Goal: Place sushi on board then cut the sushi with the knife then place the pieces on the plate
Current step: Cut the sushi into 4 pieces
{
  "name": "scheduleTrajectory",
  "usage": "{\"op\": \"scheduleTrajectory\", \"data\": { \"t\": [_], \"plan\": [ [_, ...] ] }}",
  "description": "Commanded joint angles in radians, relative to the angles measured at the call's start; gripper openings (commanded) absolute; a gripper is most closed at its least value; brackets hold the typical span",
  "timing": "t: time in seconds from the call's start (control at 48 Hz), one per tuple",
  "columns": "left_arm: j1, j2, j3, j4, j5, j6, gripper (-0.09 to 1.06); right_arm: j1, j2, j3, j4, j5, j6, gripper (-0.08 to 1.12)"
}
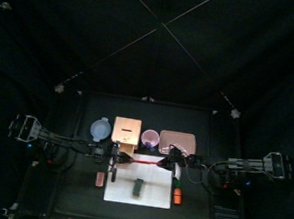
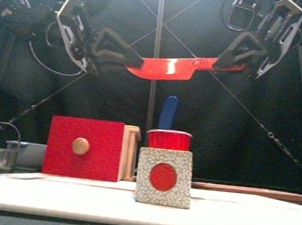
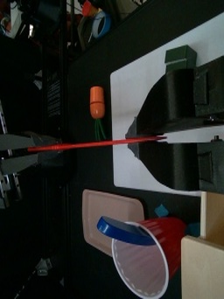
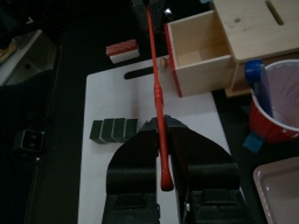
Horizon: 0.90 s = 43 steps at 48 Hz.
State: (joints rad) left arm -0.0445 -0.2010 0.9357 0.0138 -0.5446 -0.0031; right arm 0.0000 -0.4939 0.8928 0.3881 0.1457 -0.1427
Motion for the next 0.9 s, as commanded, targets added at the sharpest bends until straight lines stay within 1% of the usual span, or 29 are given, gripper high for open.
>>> {"op": "scheduleTrajectory", "data": {
  "t": [0.021, 0.083, 0.229, 0.375, 0.5, 0.542, 0.604, 0.667, 0.792, 0.854, 0.896],
  "plan": [
    [-0.029, -0.005, 0.005, 0.003, 0.008, 0.003, 0.36, 0.017, 0.025, 0.005, 0.041, 0.040, 0.003, 0.36],
    [-0.046, 0.002, 0.005, 0.000, 0.035, 0.002, 0.36, 0.031, 0.049, 0.005, 0.055, 0.048, 0.003, 0.36],
    [-0.061, 0.014, -0.009, -0.003, 0.098, -0.002, 0.36, 0.074, 0.106, -0.006, 0.080, 0.052, 0.003, 0.32],
    [-0.091, 0.048, -0.043, -0.018, 0.114, 0.000, 0.36, 0.115, 0.156, -0.020, 0.109, 0.052, 0.003, 0.30],
    [-0.114, 0.095, -0.078, -0.017, 0.137, 0.002, 0.36, 0.135, 0.190, -0.032, 0.126, 0.063, 0.003, 0.30],
    [-0.120, 0.115, -0.089, -0.015, 0.153, 0.005, 0.36, 0.141, 0.202, -0.038, 0.129, 0.071, 0.003, 0.30],
    [-0.126, 0.150, -0.109, -0.012, 0.192, 0.005, 0.36, 0.158, 0.224, -0.055, 0.132, 0.086, 0.005, 0.30],
    [-0.129, 0.170, -0.127, -0.012, 0.233, 0.005, 0.36, 0.173, 0.245, -0.071, 0.132, 0.097, 0.005, 0.30],
    [-0.140, 0.184, -0.166, -0.011, 0.301, 0.005, 0.35, 0.202, 0.291, -0.098, 0.137, 0.107, 0.005, 0.30],
    [-0.153, 0.186, -0.179, -0.011, 0.322, 0.005, 0.35, 0.216, 0.314, -0.110, 0.137, 0.107, 0.005, 0.30],
    [-0.158, 0.187, -0.184, -0.011, 0.328, 0.005, 0.35, 0.222, 0.333, -0.120, 0.137, 0.109, 0.005, 0.30]
  ]
}}
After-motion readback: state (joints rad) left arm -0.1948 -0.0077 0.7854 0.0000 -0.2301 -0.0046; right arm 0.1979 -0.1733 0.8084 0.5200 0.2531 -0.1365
